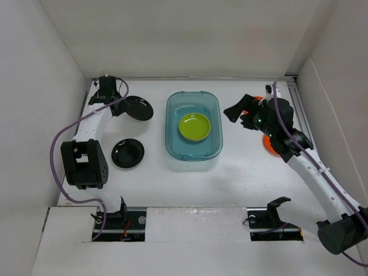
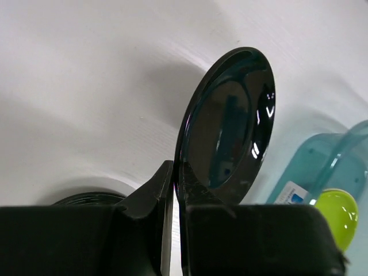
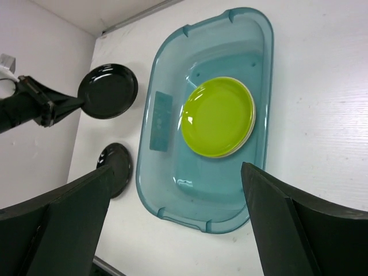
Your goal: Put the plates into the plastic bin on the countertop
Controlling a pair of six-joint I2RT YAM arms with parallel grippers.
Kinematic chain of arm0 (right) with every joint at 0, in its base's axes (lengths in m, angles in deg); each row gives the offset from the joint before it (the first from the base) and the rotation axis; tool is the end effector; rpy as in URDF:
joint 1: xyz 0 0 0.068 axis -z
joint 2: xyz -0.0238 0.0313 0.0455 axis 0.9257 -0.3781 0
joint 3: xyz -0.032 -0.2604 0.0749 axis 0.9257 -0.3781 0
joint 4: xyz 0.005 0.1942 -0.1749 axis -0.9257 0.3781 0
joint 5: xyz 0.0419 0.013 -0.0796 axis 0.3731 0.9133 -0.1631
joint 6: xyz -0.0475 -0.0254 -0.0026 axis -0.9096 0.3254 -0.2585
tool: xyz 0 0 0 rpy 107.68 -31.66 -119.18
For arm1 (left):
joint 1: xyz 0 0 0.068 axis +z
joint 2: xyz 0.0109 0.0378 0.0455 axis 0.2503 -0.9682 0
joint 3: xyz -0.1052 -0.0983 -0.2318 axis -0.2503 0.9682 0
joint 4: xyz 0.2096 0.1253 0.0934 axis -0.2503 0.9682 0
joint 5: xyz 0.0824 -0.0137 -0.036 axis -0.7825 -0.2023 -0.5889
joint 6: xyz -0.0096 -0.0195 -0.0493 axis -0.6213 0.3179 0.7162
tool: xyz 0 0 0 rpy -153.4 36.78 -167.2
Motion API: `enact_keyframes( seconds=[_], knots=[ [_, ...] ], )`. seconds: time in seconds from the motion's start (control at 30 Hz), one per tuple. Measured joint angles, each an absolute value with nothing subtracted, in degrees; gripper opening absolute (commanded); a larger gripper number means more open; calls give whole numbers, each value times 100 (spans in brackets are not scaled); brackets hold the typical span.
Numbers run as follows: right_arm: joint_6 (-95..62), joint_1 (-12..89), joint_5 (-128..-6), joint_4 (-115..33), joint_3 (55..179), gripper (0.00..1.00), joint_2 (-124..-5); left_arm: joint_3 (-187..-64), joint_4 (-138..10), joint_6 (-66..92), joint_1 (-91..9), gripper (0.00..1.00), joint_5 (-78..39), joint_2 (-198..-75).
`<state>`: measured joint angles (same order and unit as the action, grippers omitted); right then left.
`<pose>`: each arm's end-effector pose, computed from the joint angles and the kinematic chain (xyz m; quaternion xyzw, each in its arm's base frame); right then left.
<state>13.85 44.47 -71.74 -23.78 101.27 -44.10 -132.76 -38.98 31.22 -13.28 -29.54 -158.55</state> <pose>0.2194 0.0966 0.3666 0.0814 0.8070 0.3126 0.4943 0.3875 0.0094 0.2862 -0.2489 0.8741 -0.0876 0.4078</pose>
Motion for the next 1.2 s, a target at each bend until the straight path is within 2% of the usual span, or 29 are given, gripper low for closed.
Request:
enact_keyframes(
  seconds=[0.27,0.5,0.67,0.77,1.0,1.2],
  knots=[
    [1365,5203,-7054,-2223,10121,97,-4165,-13301,-3961,3122,-1455,0,-2401,-15320],
    [1715,6257,-7283,-2400,9550,99,-4183,-13314,-4652,3249,-2246,0,-1070,-15079],
    [2023,7195,-7060,-2470,9308,99,-4664,-13309,-5216,3382,-3090,0,-541,-15398],
    [2122,7378,-6831,-2575,9312,99,-4893,-13255,-5513,3518,-3427,0,-346,-15733],
    [2209,7407,-6614,-2647,9531,99,-5005,-13174,-5828,3723,-3385,0,-163,-16553],
    [2216,7730,-6577,-2769,10114,99,-5641,-13174,-5747,3745,-3420,0,-206,-16957]
  ],
)
